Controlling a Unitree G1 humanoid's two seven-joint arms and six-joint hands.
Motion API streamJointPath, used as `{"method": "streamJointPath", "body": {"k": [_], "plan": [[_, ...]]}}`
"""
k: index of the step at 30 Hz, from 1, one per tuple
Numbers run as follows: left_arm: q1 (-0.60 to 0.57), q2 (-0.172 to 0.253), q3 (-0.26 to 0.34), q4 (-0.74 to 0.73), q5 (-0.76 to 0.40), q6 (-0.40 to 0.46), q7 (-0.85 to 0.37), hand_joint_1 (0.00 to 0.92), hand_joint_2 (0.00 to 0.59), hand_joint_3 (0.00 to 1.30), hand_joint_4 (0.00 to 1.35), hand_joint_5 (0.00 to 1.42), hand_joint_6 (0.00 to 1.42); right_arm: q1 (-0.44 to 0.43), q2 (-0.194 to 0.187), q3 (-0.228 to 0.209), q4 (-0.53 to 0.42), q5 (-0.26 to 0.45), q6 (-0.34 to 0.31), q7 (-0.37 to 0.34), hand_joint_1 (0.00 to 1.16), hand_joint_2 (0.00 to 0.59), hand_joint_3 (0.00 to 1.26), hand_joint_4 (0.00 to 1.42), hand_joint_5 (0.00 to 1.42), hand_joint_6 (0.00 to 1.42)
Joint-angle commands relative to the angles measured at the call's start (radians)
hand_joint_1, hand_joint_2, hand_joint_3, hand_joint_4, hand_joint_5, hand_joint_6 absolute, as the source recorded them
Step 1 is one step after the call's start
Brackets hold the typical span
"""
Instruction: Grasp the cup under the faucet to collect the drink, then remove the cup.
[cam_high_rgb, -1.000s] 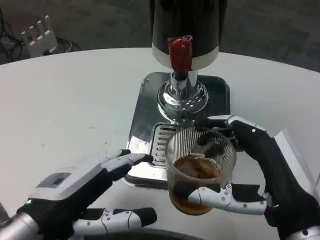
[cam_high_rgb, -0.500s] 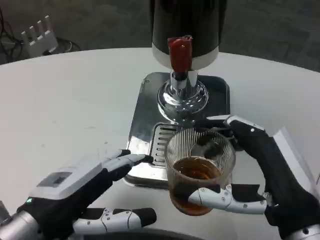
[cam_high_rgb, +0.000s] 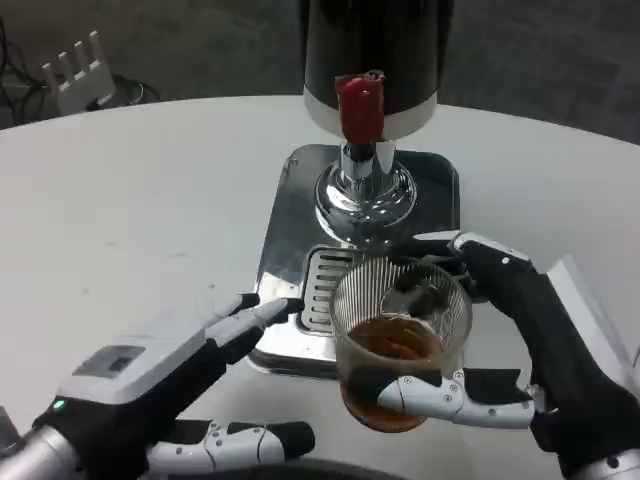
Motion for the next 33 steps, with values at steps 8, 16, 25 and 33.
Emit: {"method": "streamJointPath", "body": {"k": [8,16,25,33], "plan": [[0.091,0.008,0.009,-0.069,0.039,-0.028,0.027,0.000,0.091,0.02,0.00,0.00,0.09,-0.008,0.004,-0.005,-0.036,0.019,-0.008,0.004,1.00,0.118,0.87,0.92,0.92,0.54],[0.120,0.003,0.018,-0.095,0.059,-0.023,0.040,0.000,0.091,0.00,0.00,0.00,0.08,-0.003,0.008,-0.007,-0.042,0.025,-0.005,0.010,1.00,0.119,0.87,0.92,0.92,0.54],[0.125,0.004,0.022,-0.091,0.056,-0.011,0.043,0.000,0.090,0.00,0.00,0.00,0.08,-0.004,0.004,-0.007,-0.041,0.021,-0.004,0.016,1.01,0.119,0.88,0.93,0.92,0.54],[0.115,0.004,0.021,-0.077,0.054,-0.002,0.042,0.000,0.090,0.00,0.00,0.00,0.07,-0.009,0.007,-0.008,-0.038,0.024,-0.001,0.017,1.01,0.119,0.88,0.94,0.92,0.54]]}}
